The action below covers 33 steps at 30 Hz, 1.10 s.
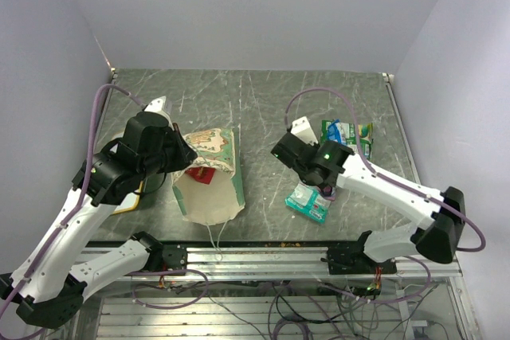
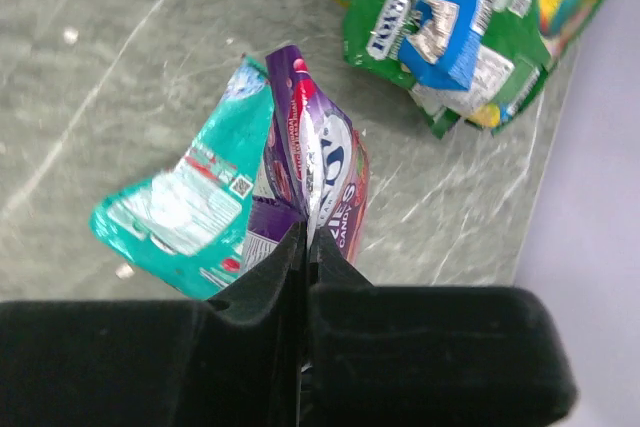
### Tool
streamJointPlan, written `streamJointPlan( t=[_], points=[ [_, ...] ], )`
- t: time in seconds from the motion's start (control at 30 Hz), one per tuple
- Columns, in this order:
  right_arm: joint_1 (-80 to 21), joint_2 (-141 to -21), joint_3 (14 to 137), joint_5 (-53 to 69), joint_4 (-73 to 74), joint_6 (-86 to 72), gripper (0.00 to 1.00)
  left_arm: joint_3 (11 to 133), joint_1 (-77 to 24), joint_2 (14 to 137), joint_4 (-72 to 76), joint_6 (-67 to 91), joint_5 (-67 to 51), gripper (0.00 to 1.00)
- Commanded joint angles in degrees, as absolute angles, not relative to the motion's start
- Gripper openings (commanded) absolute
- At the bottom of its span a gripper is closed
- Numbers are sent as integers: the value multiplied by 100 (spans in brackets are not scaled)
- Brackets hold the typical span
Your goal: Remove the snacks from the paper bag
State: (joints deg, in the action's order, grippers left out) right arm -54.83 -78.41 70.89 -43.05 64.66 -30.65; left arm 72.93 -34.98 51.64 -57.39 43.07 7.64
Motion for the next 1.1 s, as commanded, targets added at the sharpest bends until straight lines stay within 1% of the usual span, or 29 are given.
streamJointPlan(
  t=[0.0, 0.17, 0.27, 0.43, 0.6, 0.8, 1.07],
  points=[
    [-5498, -6908, 6467, -3480, 5065, 98, 0, 7482, -3507, 5139, -5814, 4236, 899, 7],
    [-5503, -6427, 5531, -3158, 4502, 1562, 0, 7395, -3504, 5162, -5698, 4225, 831, 7],
    [-5502, -6304, 5154, -2272, 4440, 2546, 0, 7374, -3507, 5230, -5641, 4215, 772, 7],
    [-5502, -6087, 4542, -2683, 3628, 3223, 0, 7397, -3506, 5323, -5552, 4215, 675, 7],
    [-5503, -6056, 4149, -2774, 3142, 3580, 0, 7367, -3507, 5334, -5502, 4230, 639, 7],
    [-5509, -6106, 4021, -2064, 3443, 3652, 0, 7374, -3507, 5358, -5498, 4227, 659, 7],
    [-5502, -6108, 3450, -1729, 3354, 3669, 0, 7365, -3501, 5446, -5411, 4205, 589, 7]
  ],
)
